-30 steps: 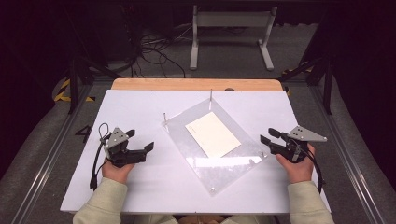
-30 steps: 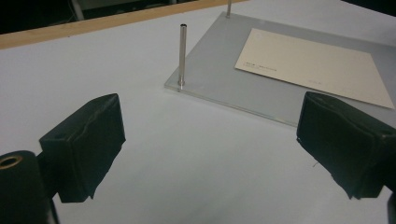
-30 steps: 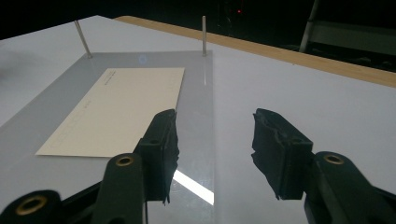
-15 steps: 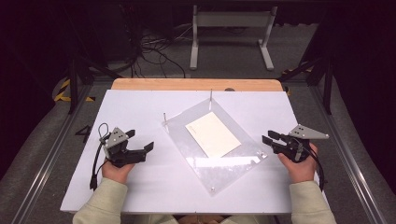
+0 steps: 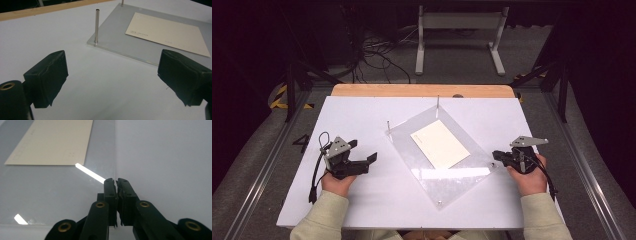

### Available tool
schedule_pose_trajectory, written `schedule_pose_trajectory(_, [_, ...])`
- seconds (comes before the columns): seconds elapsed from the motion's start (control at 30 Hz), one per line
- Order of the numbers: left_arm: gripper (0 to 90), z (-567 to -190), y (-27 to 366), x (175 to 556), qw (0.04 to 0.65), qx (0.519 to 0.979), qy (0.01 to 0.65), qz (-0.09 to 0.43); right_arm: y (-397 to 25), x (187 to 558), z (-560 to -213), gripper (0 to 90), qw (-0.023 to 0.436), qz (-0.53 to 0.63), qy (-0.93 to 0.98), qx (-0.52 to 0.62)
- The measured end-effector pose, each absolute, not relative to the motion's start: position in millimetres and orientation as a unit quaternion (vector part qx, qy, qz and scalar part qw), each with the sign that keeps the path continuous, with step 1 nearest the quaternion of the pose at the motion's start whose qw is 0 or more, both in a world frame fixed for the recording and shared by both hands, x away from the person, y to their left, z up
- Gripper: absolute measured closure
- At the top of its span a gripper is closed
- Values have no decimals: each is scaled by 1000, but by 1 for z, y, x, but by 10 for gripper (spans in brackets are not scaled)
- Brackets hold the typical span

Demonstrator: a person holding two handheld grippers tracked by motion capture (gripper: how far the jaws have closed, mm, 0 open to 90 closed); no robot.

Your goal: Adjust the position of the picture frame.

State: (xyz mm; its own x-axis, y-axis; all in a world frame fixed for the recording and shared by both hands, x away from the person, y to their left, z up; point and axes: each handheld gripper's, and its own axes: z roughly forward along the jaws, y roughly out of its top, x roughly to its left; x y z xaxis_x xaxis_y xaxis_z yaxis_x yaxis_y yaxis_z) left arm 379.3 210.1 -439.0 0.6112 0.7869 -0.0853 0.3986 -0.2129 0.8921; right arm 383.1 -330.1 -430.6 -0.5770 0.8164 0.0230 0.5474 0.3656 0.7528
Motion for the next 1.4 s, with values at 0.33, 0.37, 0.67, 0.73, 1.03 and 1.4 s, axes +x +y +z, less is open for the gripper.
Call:
schedule_pose_trajectory(0.33, [96,-440,209,379,486,755,394,197,-335,390,-440,895,170,338,807,454])
schedule_pose_trajectory(0.37, [96,-440,209,380,486,755,393,197,-336,391,-441,895,166,334,807,457])
schedule_pose_trajectory(0.67, [97,-440,209,380,484,756,394,198,-336,393,-445,895,153,328,809,463])
schedule_pose_trajectory(0.73, [97,-440,209,380,484,756,393,198,-336,393,-445,896,150,329,810,462])
schedule_pose_trajectory(1.03, [97,-440,209,380,484,756,395,197,-335,394,-445,898,141,330,814,458])
schedule_pose_trajectory(1.4, [97,-440,208,380,481,758,394,198,-330,391,-444,900,132,323,823,449])
